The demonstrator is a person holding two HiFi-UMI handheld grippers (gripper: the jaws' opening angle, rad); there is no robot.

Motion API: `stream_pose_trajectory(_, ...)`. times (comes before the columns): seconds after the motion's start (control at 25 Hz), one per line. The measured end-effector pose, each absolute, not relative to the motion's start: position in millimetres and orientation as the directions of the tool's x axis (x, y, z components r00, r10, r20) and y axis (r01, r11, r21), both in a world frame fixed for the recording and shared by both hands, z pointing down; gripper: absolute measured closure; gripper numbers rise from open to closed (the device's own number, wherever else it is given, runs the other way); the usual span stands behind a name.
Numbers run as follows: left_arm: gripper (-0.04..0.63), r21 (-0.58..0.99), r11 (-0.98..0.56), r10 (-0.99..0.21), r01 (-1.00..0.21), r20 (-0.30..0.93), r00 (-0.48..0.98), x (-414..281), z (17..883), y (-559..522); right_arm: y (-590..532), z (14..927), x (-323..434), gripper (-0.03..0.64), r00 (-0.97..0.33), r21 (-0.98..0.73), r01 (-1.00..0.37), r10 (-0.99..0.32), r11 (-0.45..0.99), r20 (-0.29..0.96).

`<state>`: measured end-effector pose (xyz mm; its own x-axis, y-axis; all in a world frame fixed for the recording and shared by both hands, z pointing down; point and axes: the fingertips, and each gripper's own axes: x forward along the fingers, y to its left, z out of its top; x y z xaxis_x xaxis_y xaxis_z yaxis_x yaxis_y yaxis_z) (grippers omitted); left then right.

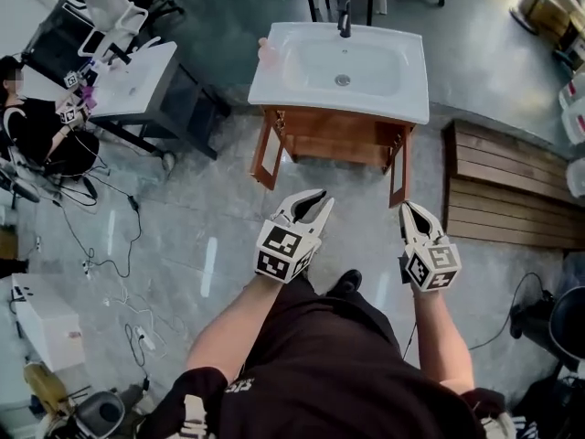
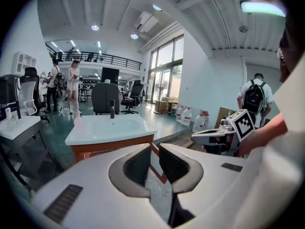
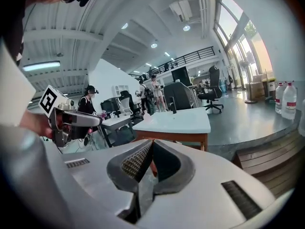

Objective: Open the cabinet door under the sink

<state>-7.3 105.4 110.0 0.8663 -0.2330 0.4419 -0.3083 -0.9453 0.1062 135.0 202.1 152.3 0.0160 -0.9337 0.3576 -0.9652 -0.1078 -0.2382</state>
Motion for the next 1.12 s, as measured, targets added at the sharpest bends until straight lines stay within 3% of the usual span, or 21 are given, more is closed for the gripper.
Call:
stream_pose_trajectory(0.32,0.538,0.108,-0.916,-0.320,-0.387,0.386,0.865,-68.5,70.3,56.4,166.5,99.7,83.0,0.601,0.005,-0.202,-0.977,-0.951,-0.070,0.308)
stream_pose_trajectory(0.72,0.545,0.065,-0.924,-0.336,-0.377,0.333,0.881,-155.9,30.9,15.3,133.3,41.4,0.0,0.603,0.048,-0.183,-0.979,-0.976,-0.088,0.213)
stream_pose_trajectory(1.12,0.560,0.018,-0.896,-0.428,-0.445,0.242,0.871,-177.8,-10.4,-24.8,131.2,-47.5,-3.8,0.604,0.122,-0.087,-0.988,-0.990,-0.128,0.073)
